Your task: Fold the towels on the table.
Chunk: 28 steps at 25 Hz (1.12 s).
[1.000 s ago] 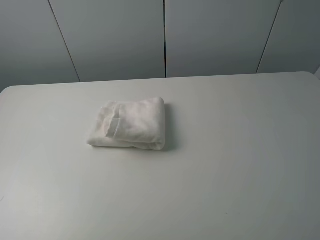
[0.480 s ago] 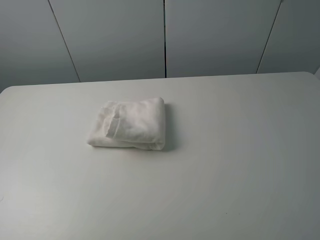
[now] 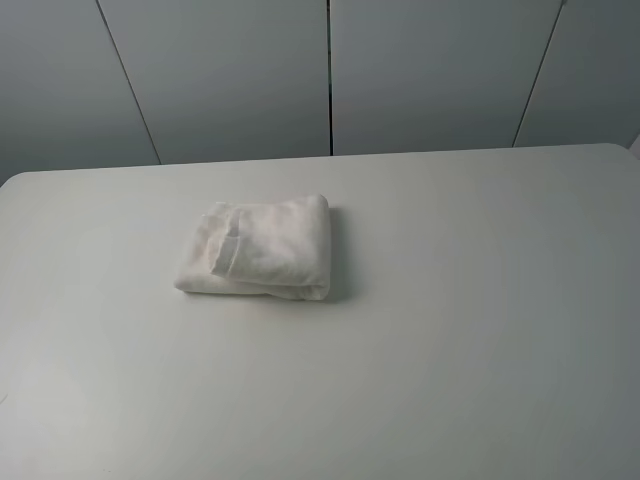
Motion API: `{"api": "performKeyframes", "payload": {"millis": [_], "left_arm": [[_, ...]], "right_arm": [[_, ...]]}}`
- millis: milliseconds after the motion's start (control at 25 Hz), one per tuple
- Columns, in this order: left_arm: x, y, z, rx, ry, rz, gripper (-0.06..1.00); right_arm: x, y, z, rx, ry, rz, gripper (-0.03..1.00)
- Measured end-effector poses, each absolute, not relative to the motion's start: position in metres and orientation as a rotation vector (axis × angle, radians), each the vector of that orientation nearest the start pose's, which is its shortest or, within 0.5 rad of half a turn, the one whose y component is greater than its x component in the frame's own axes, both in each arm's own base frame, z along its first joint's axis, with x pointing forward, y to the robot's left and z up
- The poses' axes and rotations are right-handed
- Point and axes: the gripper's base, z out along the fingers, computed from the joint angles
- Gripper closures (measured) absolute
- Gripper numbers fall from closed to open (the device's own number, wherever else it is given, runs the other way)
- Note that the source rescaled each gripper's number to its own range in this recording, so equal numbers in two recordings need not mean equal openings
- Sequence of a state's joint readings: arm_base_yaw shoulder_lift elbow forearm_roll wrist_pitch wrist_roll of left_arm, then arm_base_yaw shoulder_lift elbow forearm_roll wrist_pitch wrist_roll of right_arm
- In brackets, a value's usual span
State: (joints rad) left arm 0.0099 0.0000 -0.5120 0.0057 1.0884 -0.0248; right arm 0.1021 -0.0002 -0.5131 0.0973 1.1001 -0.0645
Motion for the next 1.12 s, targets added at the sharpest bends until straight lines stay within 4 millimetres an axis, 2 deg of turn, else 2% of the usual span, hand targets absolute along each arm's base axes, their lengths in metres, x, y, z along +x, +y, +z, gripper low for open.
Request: {"api": "performKeyframes", "payload": {"millis": [1120], "left_arm": [[-0.0075, -0.0001, 0.2784, -0.036, 2.06, -0.009, -0.04]], "right_arm": [[-0.009, 0.0066, 0.278, -0.165, 2.063, 0.143, -0.03]]}}
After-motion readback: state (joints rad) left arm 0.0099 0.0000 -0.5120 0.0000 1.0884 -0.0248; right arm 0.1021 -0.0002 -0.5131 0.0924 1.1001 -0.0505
